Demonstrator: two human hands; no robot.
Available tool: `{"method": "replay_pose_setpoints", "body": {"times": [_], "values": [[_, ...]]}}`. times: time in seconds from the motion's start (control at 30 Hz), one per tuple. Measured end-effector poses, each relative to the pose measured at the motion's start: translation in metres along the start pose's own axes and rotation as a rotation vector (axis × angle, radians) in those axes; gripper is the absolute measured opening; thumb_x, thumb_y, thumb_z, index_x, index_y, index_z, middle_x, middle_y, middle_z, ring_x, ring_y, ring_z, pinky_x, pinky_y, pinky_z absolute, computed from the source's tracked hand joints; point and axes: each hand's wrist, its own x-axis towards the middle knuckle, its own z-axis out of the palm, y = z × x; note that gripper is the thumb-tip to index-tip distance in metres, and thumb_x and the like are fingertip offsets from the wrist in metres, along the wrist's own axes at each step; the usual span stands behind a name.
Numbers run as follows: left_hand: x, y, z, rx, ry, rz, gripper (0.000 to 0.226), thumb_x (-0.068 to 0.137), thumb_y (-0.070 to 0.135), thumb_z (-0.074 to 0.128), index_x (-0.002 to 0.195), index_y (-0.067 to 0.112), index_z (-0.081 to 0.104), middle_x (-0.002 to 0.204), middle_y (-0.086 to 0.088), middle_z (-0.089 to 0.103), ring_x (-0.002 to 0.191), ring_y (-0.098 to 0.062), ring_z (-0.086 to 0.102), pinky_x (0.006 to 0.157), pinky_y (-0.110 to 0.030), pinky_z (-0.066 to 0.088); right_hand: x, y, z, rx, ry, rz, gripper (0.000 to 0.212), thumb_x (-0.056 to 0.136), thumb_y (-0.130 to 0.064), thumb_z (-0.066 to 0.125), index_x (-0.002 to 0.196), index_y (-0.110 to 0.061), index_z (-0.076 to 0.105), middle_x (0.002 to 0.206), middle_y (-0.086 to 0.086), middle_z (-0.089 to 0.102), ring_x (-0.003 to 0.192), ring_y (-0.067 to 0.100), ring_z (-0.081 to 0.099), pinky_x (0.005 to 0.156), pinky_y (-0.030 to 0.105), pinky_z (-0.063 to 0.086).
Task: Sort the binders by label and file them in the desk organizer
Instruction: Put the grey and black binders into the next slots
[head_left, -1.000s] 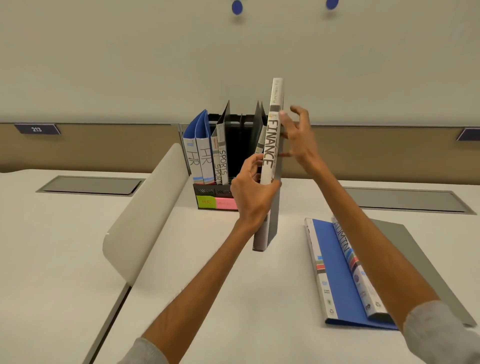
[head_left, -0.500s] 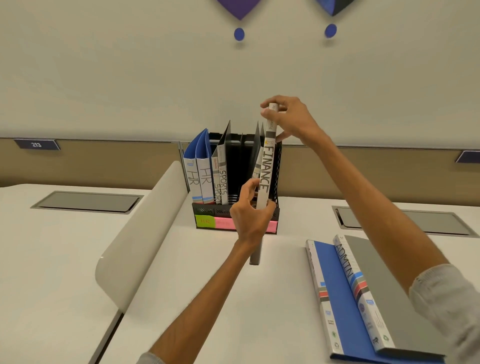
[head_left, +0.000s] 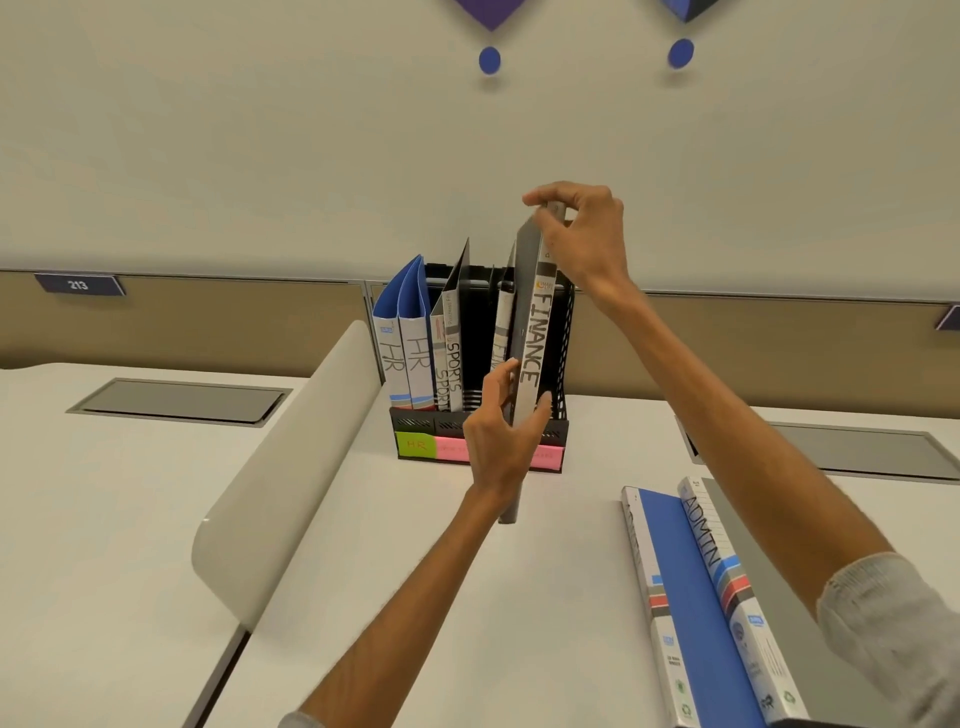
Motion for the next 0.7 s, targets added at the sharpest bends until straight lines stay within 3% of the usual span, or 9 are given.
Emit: {"method": "replay_pose_setpoints", "body": {"times": [0.13, 0.37, 0.47, 0.57, 0.63, 0.7], "values": [[0.015, 0.001, 0.001, -0.108, -0.005, -0.031, 0.068, 0.074, 0.042, 0.082, 0.129, 0.018, 0.051, 0.117, 0.008, 0.067, 0.109, -0.003, 0.064, 0.093, -0.03, 0.055, 0.009, -0.008, -0.001, 0.012, 0.051, -0.011, 0.027, 0.084, -0.01, 0.056, 0.099, -0.017, 0.077, 0.095, -0.009, 0.074, 0.086, 0.003, 0.068, 0.076, 0.019, 0.056], [0.025, 0.004, 0.005, -0.195, 0.015, -0.032, 0.067, 0.072, 0.042, 0.084, 0.128, 0.028, 0.051, 0.116, 0.019, 0.064, 0.111, -0.006, 0.064, 0.093, -0.021, 0.052, 0.012, -0.025, -0.002, 0.027, 0.138, -0.148, 0.026, 0.085, -0.012, 0.057, 0.102, -0.017, 0.076, 0.082, -0.011, 0.071, 0.07, 0.004, 0.063, 0.059, 0.008, 0.044], [0.033, -0.007, 0.005, -0.153, -0.056, -0.072, 0.069, 0.073, 0.041, 0.083, 0.131, 0.028, 0.048, 0.118, 0.027, 0.061, 0.113, -0.002, 0.061, 0.095, -0.023, 0.052, 0.01, -0.027, 0.004, -0.016, 0.109, -0.172, 0.029, 0.085, -0.013, 0.058, 0.108, -0.014, 0.074, 0.091, -0.009, 0.074, 0.083, 0.004, 0.066, 0.07, 0.007, 0.048], [0.029, -0.031, 0.003, -0.037, -0.106, -0.107, 0.063, 0.079, 0.034, 0.079, 0.133, 0.026, 0.046, 0.112, 0.042, 0.057, 0.108, 0.011, 0.059, 0.091, -0.012, 0.049, -0.009, -0.012, 0.014, -0.106, 0.016, -0.142, 0.03, 0.086, -0.009, 0.058, 0.113, -0.01, 0.072, 0.089, 0.004, 0.074, 0.081, 0.01, 0.066, 0.079, 0.002, 0.045], [0.023, -0.048, 0.002, 0.054, -0.153, -0.147, 0.06, 0.083, 0.03, 0.076, 0.134, 0.029, 0.045, 0.107, 0.05, 0.052, 0.102, 0.021, 0.056, 0.091, -0.013, 0.051, -0.023, -0.003, 0.019, -0.171, -0.023, -0.153, 0.03, 0.088, -0.008, 0.057, 0.114, -0.007, 0.071, 0.096, 0.008, 0.074, 0.085, 0.013, 0.068, 0.09, 0.011, 0.048], [0.016, -0.061, 0.0, 0.136, -0.198, -0.182, 0.057, 0.086, 0.028, 0.072, 0.135, 0.033, 0.043, 0.103, 0.053, 0.05, 0.096, 0.024, 0.055, 0.088, -0.018, 0.055, -0.029, 0.001, 0.023, -0.225, -0.024, -0.185, 0.03, 0.09, -0.008, 0.056, 0.116, -0.007, 0.07, 0.114, 0.008, 0.071, 0.106, 0.016, 0.066, 0.1, 0.028, 0.049]]}}
